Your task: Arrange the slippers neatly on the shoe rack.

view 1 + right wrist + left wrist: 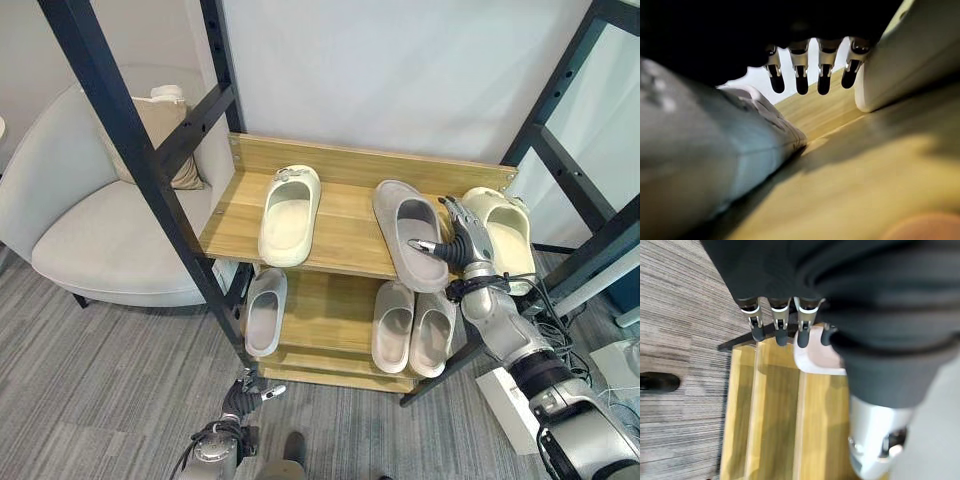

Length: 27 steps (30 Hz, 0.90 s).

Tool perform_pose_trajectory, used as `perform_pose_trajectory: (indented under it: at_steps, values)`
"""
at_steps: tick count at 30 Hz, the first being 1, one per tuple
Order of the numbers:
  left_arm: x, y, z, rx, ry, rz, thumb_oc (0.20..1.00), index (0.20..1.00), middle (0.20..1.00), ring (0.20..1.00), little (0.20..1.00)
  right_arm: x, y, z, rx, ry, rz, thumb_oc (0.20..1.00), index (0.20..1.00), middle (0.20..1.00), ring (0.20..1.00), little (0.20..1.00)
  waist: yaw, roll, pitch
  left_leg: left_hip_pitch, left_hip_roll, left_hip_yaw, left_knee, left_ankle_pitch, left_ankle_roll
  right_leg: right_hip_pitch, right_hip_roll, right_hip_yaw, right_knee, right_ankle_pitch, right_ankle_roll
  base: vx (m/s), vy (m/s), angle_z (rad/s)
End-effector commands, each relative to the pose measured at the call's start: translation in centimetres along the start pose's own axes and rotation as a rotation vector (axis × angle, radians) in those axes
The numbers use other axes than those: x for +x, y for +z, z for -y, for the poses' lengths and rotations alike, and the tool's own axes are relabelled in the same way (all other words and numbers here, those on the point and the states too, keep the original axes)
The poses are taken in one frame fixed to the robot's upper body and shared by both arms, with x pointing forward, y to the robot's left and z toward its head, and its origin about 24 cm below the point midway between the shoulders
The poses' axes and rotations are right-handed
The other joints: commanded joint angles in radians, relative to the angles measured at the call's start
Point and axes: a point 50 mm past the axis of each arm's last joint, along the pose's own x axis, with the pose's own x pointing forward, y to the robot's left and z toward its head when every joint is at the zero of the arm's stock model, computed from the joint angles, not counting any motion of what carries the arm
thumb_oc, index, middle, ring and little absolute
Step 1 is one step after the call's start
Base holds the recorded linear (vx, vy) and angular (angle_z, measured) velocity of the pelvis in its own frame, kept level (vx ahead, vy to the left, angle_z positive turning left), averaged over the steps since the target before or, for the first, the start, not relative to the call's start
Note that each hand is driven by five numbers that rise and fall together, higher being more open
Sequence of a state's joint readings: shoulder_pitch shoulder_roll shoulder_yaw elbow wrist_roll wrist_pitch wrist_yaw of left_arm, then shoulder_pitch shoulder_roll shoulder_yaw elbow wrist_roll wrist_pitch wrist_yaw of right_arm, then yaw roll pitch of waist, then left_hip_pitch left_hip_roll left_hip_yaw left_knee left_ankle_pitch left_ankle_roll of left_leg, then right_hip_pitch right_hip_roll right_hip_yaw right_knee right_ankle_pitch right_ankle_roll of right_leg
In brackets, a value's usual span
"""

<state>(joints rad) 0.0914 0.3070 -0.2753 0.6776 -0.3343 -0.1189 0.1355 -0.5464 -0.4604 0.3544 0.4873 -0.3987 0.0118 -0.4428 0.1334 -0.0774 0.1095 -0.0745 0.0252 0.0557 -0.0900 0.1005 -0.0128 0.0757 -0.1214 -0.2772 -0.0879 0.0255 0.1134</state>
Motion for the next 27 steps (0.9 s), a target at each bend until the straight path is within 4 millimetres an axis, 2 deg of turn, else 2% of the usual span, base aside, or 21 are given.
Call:
perform_pose_trajectory:
  at_steps: [1,6,8,13,14,17,19,24,26,27]
  values:
    - [1.1,2.8,0.9,0.031,-0.049,0.097,1.0,1.0,1.0,1.0,1.0,3.6,2.1,3.4,-0.027,-0.107,0.052,1.0,1.0,1.0,1.0,1.0,0.076,-0.007,0.013,0.104,-0.004,-0.006,0.003,-0.083,-0.023,0.05,-0.015,-0.004,0.003,-0.002,0.049,0.0,0.0,0.0]
    - [1.3,2.9,1.0,0.028,-0.033,0.089,1.0,1.0,1.0,1.0,1.0,3.1,2.4,3.5,0.02,-0.153,0.051,1.0,1.0,1.0,1.0,1.0,0.067,-0.006,0.009,0.105,-0.004,-0.008,0.003,-0.084,-0.025,0.052,-0.014,-0.009,0.004,-0.005,0.049,0.01,0.004,0.06]
    - [1.4,3.0,0.8,0.019,-0.009,0.085,1.0,1.0,1.0,1.0,1.0,1.9,2.9,4.3,0.081,-0.248,0.077,1.0,1.0,1.0,1.0,1.0,0.051,0.002,0.003,0.115,-0.002,-0.005,0.003,-0.087,-0.025,0.057,-0.013,-0.004,0.006,-0.01,0.045,0.0,0.0,0.0]
    - [1.3,2.8,0.6,0.012,0.02,0.077,1.0,1.0,1.0,1.0,1.0,-0.5,3.6,6.1,0.15,-0.349,0.14,1.0,1.0,1.0,1.0,1.0,0.029,0.011,-0.006,0.124,0.001,-0.001,0.003,-0.088,-0.029,0.064,-0.012,0.0,0.005,-0.016,0.043,0.0,-0.004,0.02]
    - [1.3,2.4,0.6,0.009,0.035,0.059,1.0,1.0,1.0,1.0,1.0,-2.0,4.6,6.7,0.191,-0.376,0.207,1.0,1.0,1.0,1.0,1.0,0.012,0.016,-0.008,0.129,0.003,0.005,0.003,-0.087,-0.031,0.066,-0.011,0.005,0.006,-0.019,0.042,-0.02,-0.013,0.03]
    - [1.1,2.1,0.6,0.01,0.04,0.052,1.0,1.0,1.0,1.0,1.0,-2.9,5.2,6.9,0.21,-0.381,0.243,1.0,1.0,1.0,1.0,1.0,0.004,0.018,-0.01,0.131,0.005,0.008,0.003,-0.086,-0.032,0.067,-0.011,0.007,0.006,-0.02,0.041,-0.01,-0.007,-0.04]
    - [1.0,1.9,0.7,0.01,0.04,0.046,1.0,1.0,1.0,1.0,1.0,-3.7,6.3,7.4,0.252,-0.391,0.305,1.0,1.0,1.0,1.0,1.0,-0.007,0.023,-0.01,0.132,0.006,0.011,0.003,-0.084,-0.033,0.067,-0.011,0.007,0.007,-0.02,0.04,-0.03,-0.006,-0.03]
    - [0.9,1.5,1.1,0.009,0.034,0.033,1.0,1.0,1.0,1.0,1.0,-3.8,7.8,7.1,0.308,-0.351,0.372,1.0,1.0,1.0,1.0,1.0,-0.012,0.024,-0.013,0.136,0.006,0.016,0.003,-0.085,-0.032,0.066,-0.01,0.012,0.007,-0.019,0.038,0.0,0.0,0.0]
    - [0.8,1.5,1.2,0.014,0.026,0.035,1.0,1.0,1.0,1.0,1.0,-3.4,8.1,6.8,0.298,-0.325,0.381,1.0,1.0,1.0,1.0,1.0,-0.007,0.022,-0.014,0.136,0.005,0.016,0.003,-0.086,-0.032,0.067,-0.01,0.011,0.007,-0.018,0.038,0.0,0.0,0.0]
    - [0.8,1.5,1.3,0.014,0.019,0.035,1.0,1.0,1.0,1.0,1.0,-2.2,8.4,6.7,0.253,-0.304,0.384,1.0,1.0,1.0,1.0,1.0,0.007,0.018,-0.016,0.136,0.004,0.013,0.003,-0.088,-0.031,0.068,-0.01,0.007,0.006,-0.017,0.039,0.0,0.0,0.0]
